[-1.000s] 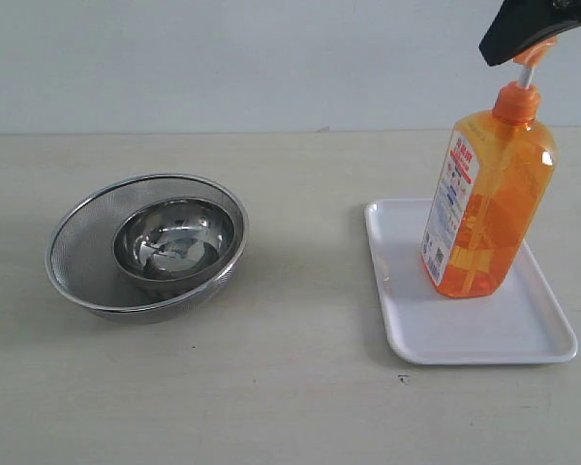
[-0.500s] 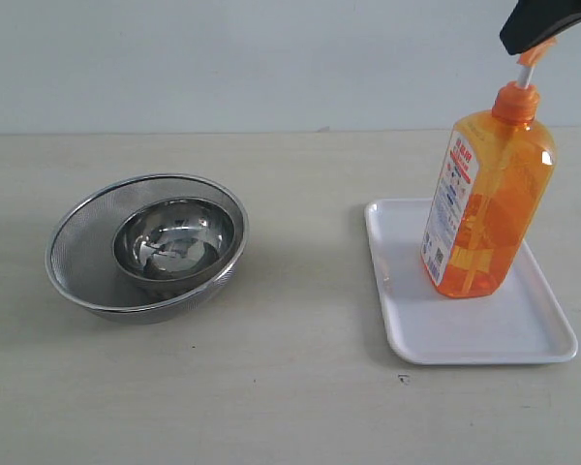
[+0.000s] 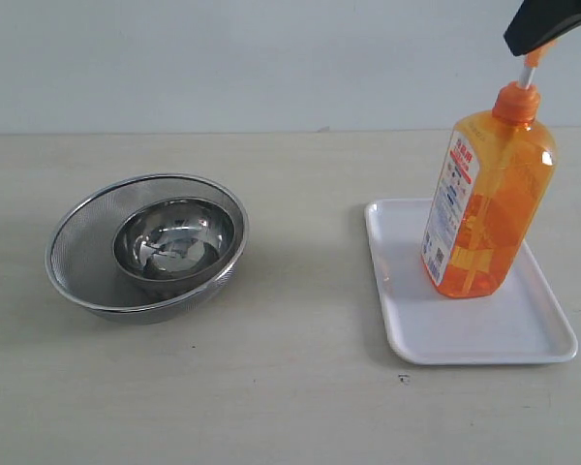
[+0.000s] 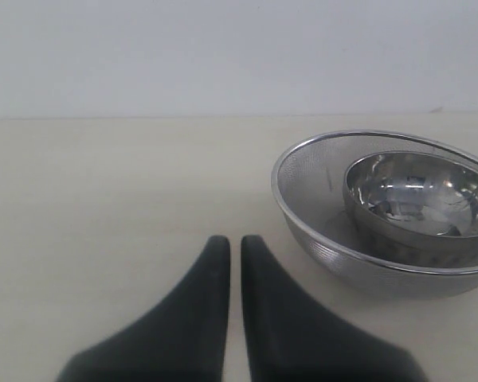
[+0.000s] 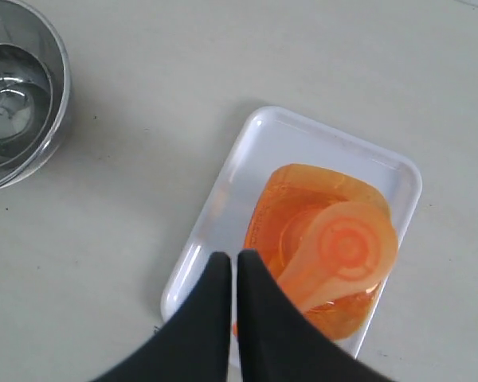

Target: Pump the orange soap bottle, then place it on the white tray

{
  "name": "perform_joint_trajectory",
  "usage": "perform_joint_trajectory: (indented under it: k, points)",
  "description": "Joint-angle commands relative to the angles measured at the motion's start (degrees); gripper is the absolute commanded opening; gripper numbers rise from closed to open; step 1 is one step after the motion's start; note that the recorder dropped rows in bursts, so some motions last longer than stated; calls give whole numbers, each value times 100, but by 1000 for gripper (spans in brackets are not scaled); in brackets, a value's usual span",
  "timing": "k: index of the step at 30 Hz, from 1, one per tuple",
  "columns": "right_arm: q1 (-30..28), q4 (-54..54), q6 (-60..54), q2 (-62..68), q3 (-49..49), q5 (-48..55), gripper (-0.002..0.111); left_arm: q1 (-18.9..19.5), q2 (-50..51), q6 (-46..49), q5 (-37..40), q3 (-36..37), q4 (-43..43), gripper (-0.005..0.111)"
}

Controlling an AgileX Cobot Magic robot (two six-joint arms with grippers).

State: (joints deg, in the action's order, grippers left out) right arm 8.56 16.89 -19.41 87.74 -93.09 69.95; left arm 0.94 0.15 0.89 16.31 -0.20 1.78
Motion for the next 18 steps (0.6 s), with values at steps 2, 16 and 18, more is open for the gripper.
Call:
perform_joint_trajectory:
  k: [2,16,18]
  points:
    - [12,-81,71,-72,2,2,0,15,-15,16,-21,20,52,5]
    - [12,-292,236,-72,2,2,0,15,-15,16,-21,20,52,5]
    - [12,-292,236,-72,2,2,0,15,-15,16,-21,20,52,5]
